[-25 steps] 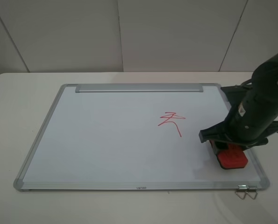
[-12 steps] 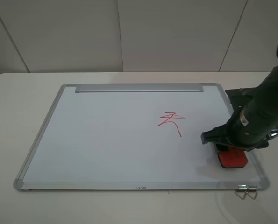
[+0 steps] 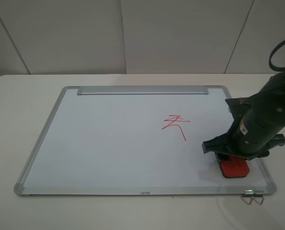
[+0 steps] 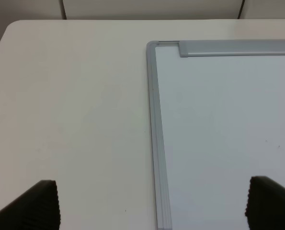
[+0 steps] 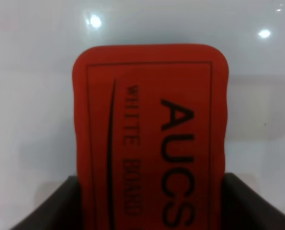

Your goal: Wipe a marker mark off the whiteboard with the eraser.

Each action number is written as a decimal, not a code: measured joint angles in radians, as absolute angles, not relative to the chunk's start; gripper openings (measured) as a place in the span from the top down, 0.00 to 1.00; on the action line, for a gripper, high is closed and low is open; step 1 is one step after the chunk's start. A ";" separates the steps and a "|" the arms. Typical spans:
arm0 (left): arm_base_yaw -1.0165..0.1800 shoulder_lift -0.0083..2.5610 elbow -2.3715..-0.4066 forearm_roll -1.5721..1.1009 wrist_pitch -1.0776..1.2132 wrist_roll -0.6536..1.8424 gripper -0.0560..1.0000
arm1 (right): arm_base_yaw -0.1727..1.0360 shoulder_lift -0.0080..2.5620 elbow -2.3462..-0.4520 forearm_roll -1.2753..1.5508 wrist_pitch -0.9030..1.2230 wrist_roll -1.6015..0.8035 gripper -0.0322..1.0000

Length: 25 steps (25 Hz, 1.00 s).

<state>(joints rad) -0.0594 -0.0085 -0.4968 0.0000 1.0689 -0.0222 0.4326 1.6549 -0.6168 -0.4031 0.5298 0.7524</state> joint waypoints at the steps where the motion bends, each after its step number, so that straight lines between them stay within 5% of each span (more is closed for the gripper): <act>1: -0.059 -0.008 -0.497 0.000 1.069 -0.022 0.21 | 0.433 1.655 -0.616 -0.401 0.527 0.752 0.50; 9: -0.059 -0.008 -0.497 0.000 1.069 -0.022 0.21 | 0.433 1.616 -0.616 -0.399 0.523 0.706 0.29; 16: -0.059 -0.008 -0.497 0.000 1.069 -0.022 0.21 | 0.406 1.392 -0.616 -0.298 0.570 0.528 0.27; 25: -0.059 -0.008 -0.497 0.000 1.069 -0.022 0.21 | 0.230 0.986 -0.620 -0.062 0.771 0.235 0.27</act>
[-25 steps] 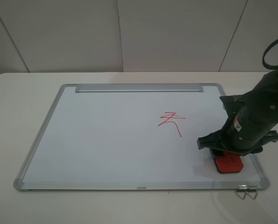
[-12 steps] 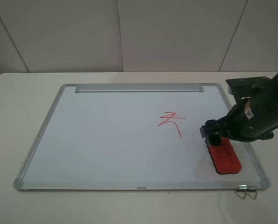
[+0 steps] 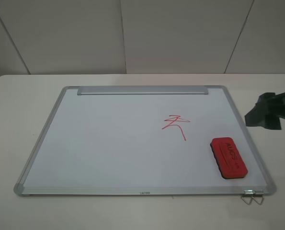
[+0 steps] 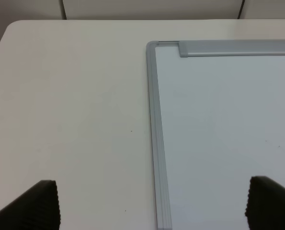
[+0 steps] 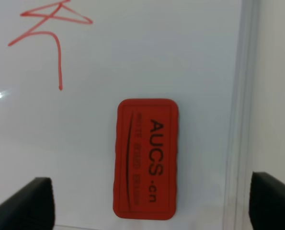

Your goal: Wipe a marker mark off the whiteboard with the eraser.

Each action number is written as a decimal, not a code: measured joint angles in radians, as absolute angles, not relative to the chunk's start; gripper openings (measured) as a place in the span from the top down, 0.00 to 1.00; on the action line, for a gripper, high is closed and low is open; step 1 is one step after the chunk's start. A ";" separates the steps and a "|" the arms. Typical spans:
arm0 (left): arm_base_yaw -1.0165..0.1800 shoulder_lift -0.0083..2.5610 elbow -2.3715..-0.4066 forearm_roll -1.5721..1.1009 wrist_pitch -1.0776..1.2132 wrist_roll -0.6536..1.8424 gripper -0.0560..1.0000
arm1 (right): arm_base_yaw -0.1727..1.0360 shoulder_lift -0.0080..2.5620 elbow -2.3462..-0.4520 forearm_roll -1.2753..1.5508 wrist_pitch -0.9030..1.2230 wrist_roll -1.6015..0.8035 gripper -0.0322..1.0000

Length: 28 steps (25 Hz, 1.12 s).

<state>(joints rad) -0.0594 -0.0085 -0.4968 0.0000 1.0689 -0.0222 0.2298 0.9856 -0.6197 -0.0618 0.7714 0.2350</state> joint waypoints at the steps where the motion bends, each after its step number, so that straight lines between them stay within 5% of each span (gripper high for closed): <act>1: -0.059 -0.008 -0.497 0.000 1.069 -0.022 0.21 | 0.214 0.929 -0.625 -0.062 0.799 0.231 0.27; 10: -0.059 -0.008 -0.497 0.000 1.069 -0.022 0.21 | 0.174 0.518 -0.739 -0.081 1.044 0.218 0.27; 28: -0.059 -0.008 -0.497 0.000 1.069 -0.022 0.21 | 0.174 0.118 -0.741 -0.075 1.119 0.227 0.27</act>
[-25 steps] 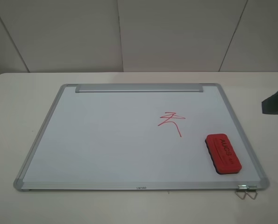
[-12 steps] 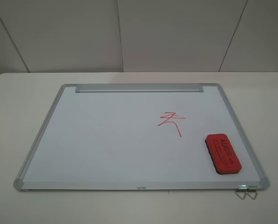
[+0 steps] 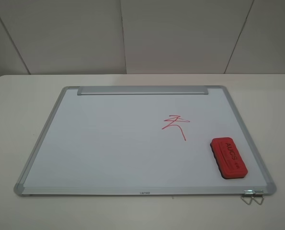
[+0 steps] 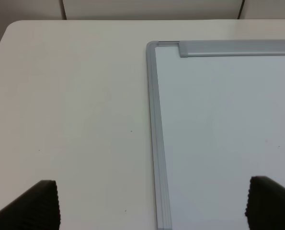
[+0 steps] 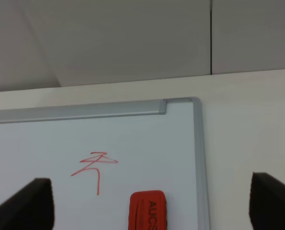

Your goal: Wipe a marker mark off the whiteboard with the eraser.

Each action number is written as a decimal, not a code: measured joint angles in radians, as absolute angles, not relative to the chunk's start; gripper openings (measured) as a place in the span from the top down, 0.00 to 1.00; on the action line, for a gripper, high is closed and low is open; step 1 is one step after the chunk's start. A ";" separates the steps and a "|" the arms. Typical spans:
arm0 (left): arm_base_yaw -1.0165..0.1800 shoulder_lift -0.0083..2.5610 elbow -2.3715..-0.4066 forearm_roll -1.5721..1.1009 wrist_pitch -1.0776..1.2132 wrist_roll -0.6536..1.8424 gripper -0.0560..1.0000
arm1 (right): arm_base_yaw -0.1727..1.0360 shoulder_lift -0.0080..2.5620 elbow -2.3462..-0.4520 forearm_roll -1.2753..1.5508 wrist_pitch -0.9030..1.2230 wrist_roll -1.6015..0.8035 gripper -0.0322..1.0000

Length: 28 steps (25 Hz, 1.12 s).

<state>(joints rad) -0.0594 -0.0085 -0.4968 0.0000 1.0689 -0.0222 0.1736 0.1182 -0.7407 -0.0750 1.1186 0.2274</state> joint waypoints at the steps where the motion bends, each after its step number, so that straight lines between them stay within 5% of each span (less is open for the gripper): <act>1: -0.059 -0.008 -0.497 0.000 1.069 -0.022 0.21 | 0.174 0.100 -0.741 -0.071 1.143 0.227 0.27; 28: -0.059 -0.008 -0.497 0.000 1.069 -0.022 0.21 | 0.173 -0.003 -0.519 -0.129 1.070 0.202 0.27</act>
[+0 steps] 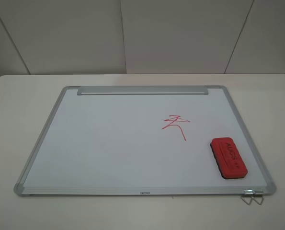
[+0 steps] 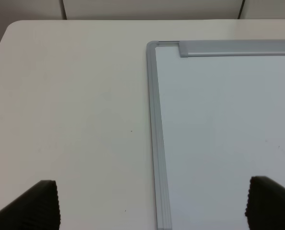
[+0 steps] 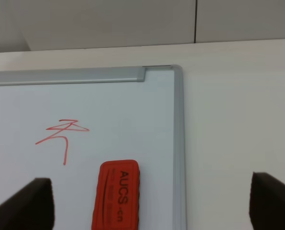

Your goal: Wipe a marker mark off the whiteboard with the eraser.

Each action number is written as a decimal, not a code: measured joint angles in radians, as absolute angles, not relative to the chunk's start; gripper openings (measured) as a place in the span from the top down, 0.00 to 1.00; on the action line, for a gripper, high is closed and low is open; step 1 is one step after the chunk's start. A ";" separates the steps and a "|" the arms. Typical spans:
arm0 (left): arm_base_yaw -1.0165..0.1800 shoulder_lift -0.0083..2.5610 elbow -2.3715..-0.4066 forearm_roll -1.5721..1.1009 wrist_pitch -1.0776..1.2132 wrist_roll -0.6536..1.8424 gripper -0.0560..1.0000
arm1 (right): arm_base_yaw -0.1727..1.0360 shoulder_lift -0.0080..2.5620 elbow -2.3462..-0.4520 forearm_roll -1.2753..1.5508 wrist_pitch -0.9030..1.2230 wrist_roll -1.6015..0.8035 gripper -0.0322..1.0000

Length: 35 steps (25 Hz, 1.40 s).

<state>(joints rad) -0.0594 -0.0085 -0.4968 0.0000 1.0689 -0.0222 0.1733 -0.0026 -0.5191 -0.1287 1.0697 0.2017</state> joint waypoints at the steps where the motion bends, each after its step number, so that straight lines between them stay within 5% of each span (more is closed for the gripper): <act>1: -0.059 -0.008 -0.497 0.000 1.069 -0.022 0.21 | 0.166 -0.003 -0.518 -0.129 1.068 0.201 0.27; 12: -0.059 -0.008 -0.497 0.000 1.069 -0.022 0.21 | 0.010 -0.003 -0.518 -0.073 1.063 0.104 0.27; 35: -0.059 -0.008 -0.497 0.000 1.069 -0.022 0.21 | 0.002 -0.003 -0.518 -0.073 1.062 0.101 0.27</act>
<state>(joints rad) -0.0594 -0.0085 -0.4968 0.0000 1.0689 -0.0222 0.0024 -0.0026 -0.5181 -0.0730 1.0619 0.1013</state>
